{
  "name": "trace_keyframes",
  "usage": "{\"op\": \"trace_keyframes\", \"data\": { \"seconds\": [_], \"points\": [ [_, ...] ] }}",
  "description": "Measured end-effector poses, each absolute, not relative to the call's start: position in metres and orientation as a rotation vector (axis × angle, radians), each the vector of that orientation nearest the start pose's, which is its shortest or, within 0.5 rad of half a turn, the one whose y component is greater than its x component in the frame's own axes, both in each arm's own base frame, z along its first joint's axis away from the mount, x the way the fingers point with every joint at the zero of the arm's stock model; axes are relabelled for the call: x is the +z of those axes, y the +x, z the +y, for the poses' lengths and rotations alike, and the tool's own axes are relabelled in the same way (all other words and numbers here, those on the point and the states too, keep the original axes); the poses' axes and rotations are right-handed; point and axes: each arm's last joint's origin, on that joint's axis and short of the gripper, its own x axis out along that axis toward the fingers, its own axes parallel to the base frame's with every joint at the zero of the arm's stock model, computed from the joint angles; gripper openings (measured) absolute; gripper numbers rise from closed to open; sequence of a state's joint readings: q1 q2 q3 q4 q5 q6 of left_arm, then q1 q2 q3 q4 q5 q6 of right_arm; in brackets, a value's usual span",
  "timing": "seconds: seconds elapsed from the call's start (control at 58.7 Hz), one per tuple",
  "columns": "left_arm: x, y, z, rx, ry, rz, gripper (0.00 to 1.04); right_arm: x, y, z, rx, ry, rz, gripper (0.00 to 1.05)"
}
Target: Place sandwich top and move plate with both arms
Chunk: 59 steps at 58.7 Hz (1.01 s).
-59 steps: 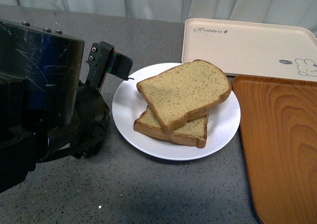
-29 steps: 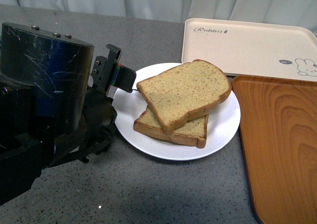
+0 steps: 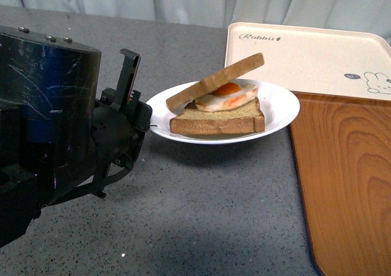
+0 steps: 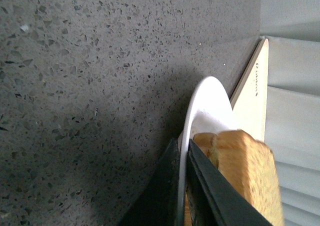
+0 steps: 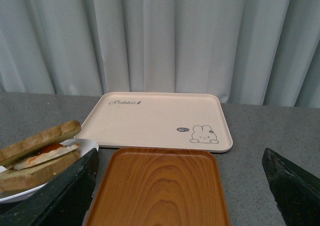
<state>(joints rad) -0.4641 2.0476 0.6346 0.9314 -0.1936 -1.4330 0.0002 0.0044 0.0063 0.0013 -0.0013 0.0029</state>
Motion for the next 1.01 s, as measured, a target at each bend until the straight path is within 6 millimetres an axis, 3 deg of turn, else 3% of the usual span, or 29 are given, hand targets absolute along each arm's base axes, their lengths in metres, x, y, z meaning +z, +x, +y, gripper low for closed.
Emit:
{"op": "trace_keyframes", "data": {
  "seconds": [0.205, 0.409, 0.631, 0.767, 1.006],
  "points": [
    [0.080, 0.296, -0.133, 0.093, -1.258, 0.510, 0.04, 0.165, 0.098, 0.000, 0.002, 0.003, -0.004, 0.96],
    [0.122, 0.324, -0.133, 0.033, -1.283, 0.410, 0.04, 0.165, 0.098, 0.000, 0.002, 0.003, -0.003, 0.96],
    [0.154, 0.355, -0.152, -0.028, -1.276, 0.366, 0.04, 0.165, 0.098, 0.000, 0.001, 0.003, -0.003, 0.96],
    [0.155, 0.378, -0.170, -0.032, -1.227, 0.394, 0.04, 0.165, 0.098, 0.000, 0.002, 0.003, -0.003, 0.96],
    [0.131, 0.418, -0.203, 0.016, -1.072, 0.488, 0.04, 0.165, 0.098, 0.000, 0.001, 0.003, -0.003, 0.96]
  ]
}}
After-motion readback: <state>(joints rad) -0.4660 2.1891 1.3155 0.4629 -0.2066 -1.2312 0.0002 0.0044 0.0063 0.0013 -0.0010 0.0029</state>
